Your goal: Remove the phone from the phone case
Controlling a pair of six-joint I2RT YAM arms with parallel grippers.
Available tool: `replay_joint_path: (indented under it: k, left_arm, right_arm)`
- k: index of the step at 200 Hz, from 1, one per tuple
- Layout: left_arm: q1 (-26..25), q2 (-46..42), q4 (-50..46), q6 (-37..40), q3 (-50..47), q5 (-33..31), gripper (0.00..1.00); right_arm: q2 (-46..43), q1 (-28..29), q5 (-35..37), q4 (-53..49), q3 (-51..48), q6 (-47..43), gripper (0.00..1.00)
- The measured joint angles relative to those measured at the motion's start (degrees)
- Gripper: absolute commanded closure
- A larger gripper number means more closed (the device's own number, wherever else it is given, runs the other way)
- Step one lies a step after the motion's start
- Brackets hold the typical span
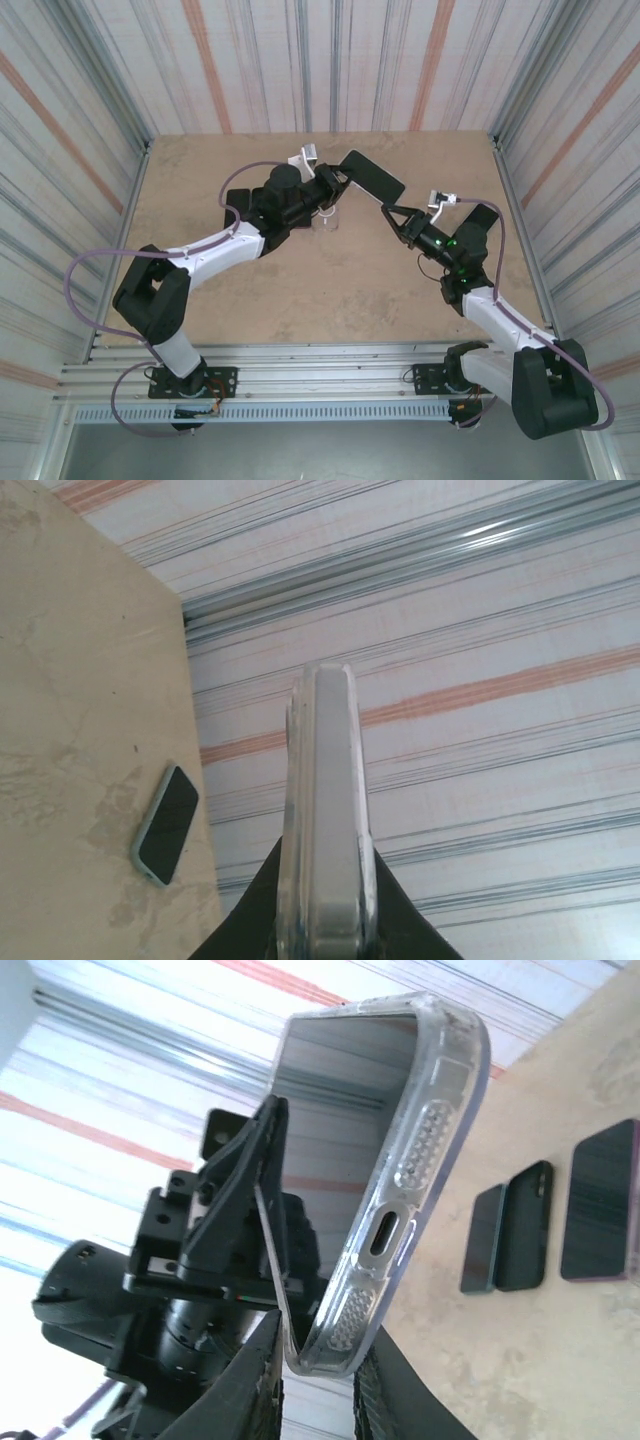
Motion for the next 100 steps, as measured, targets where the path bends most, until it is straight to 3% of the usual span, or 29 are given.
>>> replay_joint_path:
  k: [48,100]
  left_arm:
    - [0.17,0.02,3.04,-4.26,-0.04,-0.22,1.00]
    - [1.44,0.02,7.04,-8.41,-1.16,0.33,1.00]
  right_arm:
    - [2.08,-0.66,-0.92,6.45,0.79,3.21,0.92]
    - [6.97,-0.50,-2.47,14.05,2.82,5.03,0.93]
